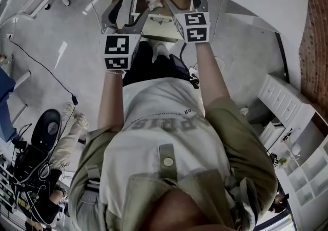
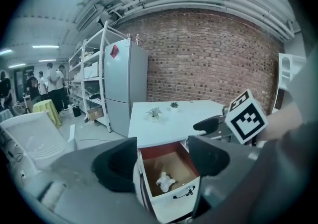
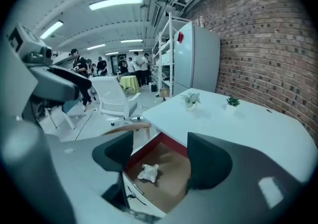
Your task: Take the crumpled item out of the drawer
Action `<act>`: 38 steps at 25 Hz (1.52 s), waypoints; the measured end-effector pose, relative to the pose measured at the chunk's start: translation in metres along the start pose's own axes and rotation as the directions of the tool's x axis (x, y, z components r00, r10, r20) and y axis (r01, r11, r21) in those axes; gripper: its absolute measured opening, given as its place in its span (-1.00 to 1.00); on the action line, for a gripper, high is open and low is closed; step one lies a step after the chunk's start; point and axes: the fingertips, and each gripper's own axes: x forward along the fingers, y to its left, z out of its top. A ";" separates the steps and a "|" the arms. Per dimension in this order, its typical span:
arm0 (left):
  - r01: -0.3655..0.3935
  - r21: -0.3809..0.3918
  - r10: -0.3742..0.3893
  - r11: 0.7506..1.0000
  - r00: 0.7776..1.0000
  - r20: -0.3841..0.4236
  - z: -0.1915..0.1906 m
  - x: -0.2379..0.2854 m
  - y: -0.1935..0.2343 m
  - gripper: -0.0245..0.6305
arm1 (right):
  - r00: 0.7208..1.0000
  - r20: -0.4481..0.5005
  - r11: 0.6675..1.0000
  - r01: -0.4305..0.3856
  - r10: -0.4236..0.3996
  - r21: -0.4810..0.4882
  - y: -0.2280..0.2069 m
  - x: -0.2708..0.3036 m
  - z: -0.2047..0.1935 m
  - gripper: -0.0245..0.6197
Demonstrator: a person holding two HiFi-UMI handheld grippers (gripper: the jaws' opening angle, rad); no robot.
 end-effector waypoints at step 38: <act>0.032 0.017 -0.030 0.999 0.996 -0.086 -0.098 0.100 0.034 0.11 | 0.650 -0.734 0.807 -0.533 0.198 -0.255 0.043 0.239 -0.270 -0.16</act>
